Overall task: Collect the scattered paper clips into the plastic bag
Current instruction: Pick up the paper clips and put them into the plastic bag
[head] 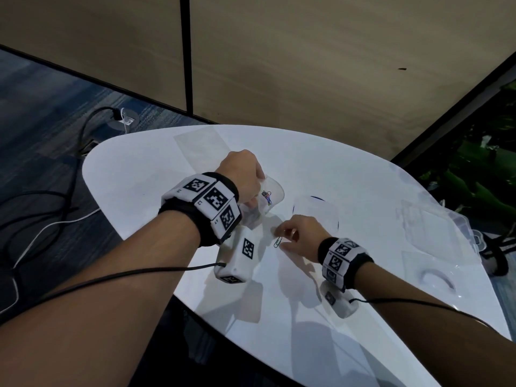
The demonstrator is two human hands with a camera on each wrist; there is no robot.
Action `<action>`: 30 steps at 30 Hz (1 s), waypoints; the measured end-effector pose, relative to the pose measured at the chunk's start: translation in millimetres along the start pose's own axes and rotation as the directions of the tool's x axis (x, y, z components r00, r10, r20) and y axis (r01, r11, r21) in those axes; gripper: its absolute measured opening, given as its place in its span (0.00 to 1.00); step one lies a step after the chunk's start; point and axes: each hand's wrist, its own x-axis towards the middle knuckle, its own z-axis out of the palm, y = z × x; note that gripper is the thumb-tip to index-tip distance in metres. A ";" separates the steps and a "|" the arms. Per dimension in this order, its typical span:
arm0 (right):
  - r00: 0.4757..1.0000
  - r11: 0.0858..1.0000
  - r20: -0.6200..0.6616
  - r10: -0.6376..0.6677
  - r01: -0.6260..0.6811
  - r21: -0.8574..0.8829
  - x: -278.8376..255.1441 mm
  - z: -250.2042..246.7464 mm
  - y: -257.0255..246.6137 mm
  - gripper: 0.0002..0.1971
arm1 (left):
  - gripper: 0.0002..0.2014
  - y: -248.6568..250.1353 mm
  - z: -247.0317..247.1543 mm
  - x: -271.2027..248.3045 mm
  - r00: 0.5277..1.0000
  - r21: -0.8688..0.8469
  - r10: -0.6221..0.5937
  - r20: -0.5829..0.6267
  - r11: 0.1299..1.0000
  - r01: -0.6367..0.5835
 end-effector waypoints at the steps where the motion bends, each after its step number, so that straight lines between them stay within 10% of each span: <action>1: 1.000 1.000 0.002 -0.017 0.017 -0.019 -0.7 1.7 -1.1 0.06 | 0.14 0.0 -0.5 -0.4 1.000 -0.004 -0.003 0.003 1.000 0.003; 10: 0.971 0.997 0.232 0.058 -0.046 -0.057 -16.2 -20.7 -7.7 0.03 | 0.15 5.4 -1.7 -9.1 0.998 -0.023 0.002 0.059 1.000 -0.001; 14: 1.000 0.950 -0.015 -0.020 0.024 0.311 -21.4 -67.9 -30.1 0.05 | 0.15 8.3 -0.7 -13.3 0.994 -0.004 0.025 0.104 1.000 -0.025; 18: 0.938 0.948 -0.344 -0.050 0.153 0.278 -24.3 -80.7 -52.4 0.04 | 0.16 10.6 0.7 -15.1 0.986 0.027 0.058 0.158 0.998 -0.063; 25: 0.938 0.931 -0.113 -0.326 0.298 -0.213 -40.5 -69.6 -55.3 0.14 | 0.13 13.1 1.9 -18.5 0.975 0.034 0.100 0.197 0.993 -0.109; 30: 0.926 0.966 -0.276 -0.256 0.259 -0.029 -47.5 -73.1 -58.9 0.08 | 0.18 17.1 6.2 -23.3 0.976 0.000 0.161 0.144 0.987 -0.163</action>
